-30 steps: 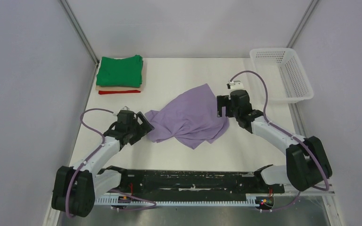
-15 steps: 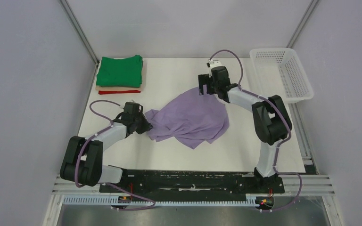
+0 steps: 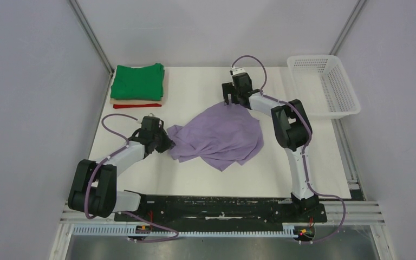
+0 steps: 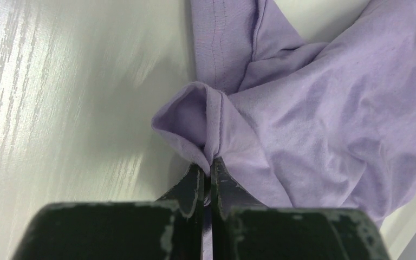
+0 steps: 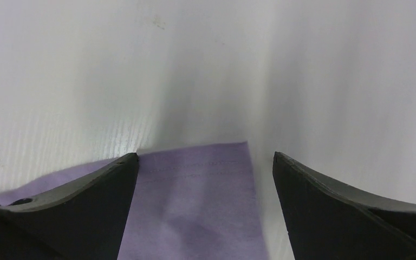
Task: Fold and stack the t-shirts
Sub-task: Flatten out the tshirt
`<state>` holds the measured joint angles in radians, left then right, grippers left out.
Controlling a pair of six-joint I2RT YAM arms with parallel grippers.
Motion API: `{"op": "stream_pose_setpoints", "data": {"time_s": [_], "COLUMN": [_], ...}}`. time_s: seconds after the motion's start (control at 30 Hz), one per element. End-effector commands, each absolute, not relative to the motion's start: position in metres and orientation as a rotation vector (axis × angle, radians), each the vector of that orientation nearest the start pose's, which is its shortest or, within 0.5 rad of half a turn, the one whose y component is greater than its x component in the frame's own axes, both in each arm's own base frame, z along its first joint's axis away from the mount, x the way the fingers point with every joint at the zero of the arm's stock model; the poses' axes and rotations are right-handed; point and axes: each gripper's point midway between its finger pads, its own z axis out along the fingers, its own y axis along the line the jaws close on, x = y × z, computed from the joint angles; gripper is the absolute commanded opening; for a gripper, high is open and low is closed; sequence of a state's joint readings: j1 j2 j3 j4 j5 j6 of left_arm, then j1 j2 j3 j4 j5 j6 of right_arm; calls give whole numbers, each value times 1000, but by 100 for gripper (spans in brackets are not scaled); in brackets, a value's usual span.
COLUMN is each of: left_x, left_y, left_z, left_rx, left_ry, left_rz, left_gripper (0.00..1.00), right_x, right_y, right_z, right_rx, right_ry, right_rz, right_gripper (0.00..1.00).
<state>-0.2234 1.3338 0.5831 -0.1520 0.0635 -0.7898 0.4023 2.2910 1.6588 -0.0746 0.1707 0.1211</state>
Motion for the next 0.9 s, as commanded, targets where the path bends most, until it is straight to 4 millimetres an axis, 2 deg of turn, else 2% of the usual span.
{"op": "stream_pose_setpoints", "data": {"time_s": [0.0,0.07,0.2,0.37,0.43,0.53,0.57,0.6,0.67,0.73,0.87], "left_x": [304,304,304,305,306,310,312,314,321,328,334], "left_y": [-114,-112,-107,-102,-103,-103,-103,-103,-104,-102,-97], "left_z": [58,59,65,70,72,80,84,89,107,129,190], "left_rx": [-583,-578,-579,-579,-573,-568,-565,-560,-545,-536,-516], "left_ry": [2396,2393,2375,2363,2358,2336,2322,2307,2263,2203,2041], "left_rz": [-532,-523,-489,-458,-468,-471,-471,-471,-487,-488,-513], "left_gripper": [2,2,2,2,2,2,2,2,2,2,2], "right_x": [542,532,509,481,477,480,488,493,504,511,503], "right_y": [196,193,192,194,195,200,203,204,202,198,187], "right_z": [17,10,-5,-17,-17,-7,5,17,50,100,193], "right_rx": [-207,-195,-172,-114,-95,-98,-101,-106,-104,-104,-106], "right_ry": [2295,2318,2380,2423,2417,2377,2333,2301,2217,2105,1918], "right_rz": [-13,-17,24,113,146,184,196,197,183,170,174], "right_gripper": [94,91,75,65,53,19,8,2,0,0,0]}}
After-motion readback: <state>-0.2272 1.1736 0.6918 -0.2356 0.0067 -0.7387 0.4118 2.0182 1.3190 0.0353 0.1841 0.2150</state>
